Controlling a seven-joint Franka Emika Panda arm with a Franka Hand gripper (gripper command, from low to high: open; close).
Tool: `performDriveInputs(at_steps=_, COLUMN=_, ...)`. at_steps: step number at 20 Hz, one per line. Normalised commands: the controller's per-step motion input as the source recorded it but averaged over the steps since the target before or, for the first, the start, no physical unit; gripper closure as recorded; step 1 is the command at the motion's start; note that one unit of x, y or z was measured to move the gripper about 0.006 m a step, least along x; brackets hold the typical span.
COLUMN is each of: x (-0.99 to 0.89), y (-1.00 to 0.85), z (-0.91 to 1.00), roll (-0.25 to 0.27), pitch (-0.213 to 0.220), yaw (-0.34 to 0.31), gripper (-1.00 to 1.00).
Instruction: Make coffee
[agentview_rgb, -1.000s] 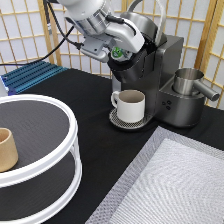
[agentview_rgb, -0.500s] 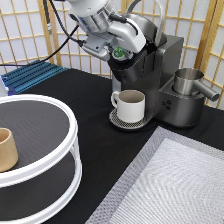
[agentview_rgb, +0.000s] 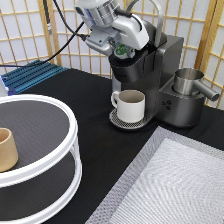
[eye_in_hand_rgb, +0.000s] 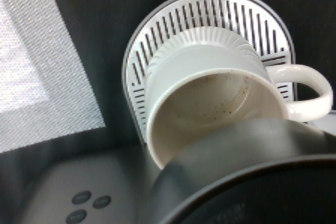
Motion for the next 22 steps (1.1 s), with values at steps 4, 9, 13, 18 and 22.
performDriveInputs(at_steps=4, x=-0.12, y=0.02, z=0.45, roll=-0.056, pitch=-0.002, yaw=-0.013, gripper=-1.00)
performDriveInputs(at_steps=9, x=-0.04, y=-0.18, z=0.56, roll=0.000, pitch=-0.003, yaw=0.000, gripper=-1.00)
performDriveInputs(at_steps=13, x=-0.07, y=-0.53, z=0.30, roll=0.015, pitch=-0.010, yaw=0.000, gripper=-1.00)
performDriveInputs(at_steps=18, x=-0.04, y=-0.98, z=0.07, roll=0.088, pitch=-0.001, yaw=0.000, gripper=-1.00)
performDriveInputs(at_steps=22, x=-0.38, y=-0.57, z=0.35, roll=0.046, pitch=0.000, yaw=-0.046, gripper=-1.00)
